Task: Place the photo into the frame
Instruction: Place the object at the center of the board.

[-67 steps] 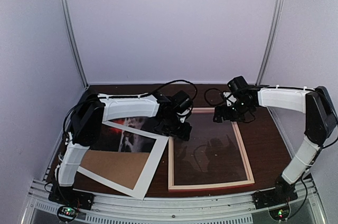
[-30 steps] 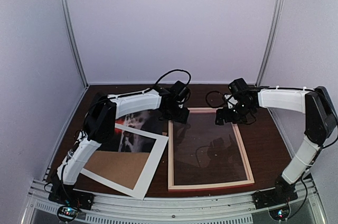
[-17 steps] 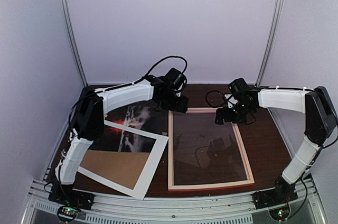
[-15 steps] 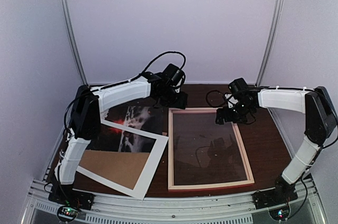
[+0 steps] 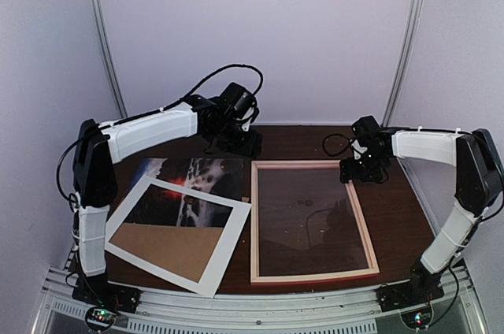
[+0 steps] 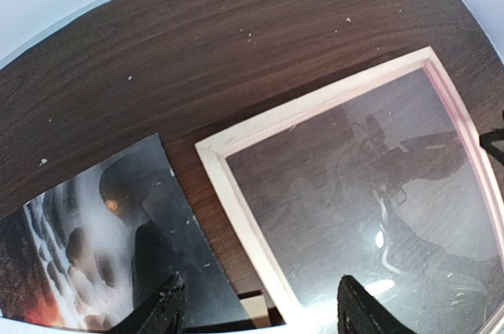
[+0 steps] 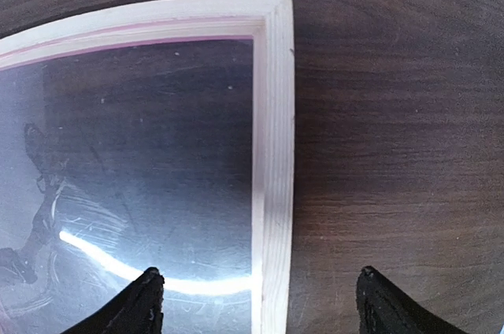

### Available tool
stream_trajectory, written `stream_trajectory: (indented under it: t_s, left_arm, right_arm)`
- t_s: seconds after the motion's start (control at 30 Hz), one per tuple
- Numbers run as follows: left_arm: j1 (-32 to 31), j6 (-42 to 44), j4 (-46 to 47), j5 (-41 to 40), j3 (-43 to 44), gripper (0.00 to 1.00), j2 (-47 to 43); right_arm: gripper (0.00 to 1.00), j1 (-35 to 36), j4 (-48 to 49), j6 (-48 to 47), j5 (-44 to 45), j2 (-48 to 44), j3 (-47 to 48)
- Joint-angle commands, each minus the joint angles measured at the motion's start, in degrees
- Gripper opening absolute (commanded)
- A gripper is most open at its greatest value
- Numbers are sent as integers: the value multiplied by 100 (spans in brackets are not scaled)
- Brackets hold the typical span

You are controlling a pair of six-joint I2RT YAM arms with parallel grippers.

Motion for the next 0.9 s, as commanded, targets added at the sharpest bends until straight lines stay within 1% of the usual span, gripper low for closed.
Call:
stream_trajectory:
  t_s: [0.0, 0.17, 0.33, 0.53, 0.67, 0.73, 0.87]
  left_arm:
    - [75, 255, -177, -206, -544, 67, -716]
    - [93, 212, -180, -348, -1266, 68, -1298]
    - [168, 226, -220, -314, -1913, 70, -1728]
    - [343, 262, -348, -432, -2466, 75, -2209]
    - [456, 234, -546, -433, -2698, 79, -2342]
    - [523, 182, -769, -473, -2792, 83, -2352]
    - [761, 19, -1105, -501, -3158, 86, -2445]
  right_arm:
    - [81, -158, -151, -88, -63, 12, -174]
    - [66, -311, 48, -55, -496, 139, -378]
    - [56, -368, 164, -23, -602, 285, -495]
    - [47, -488, 271, -7, -674, 415, -602]
    - [41, -654, 353, 99, -637, 454, -650]
    - [39, -716, 410, 159, -621, 473, -667]
    - [36, -822, 498, 300, -531, 495, -692]
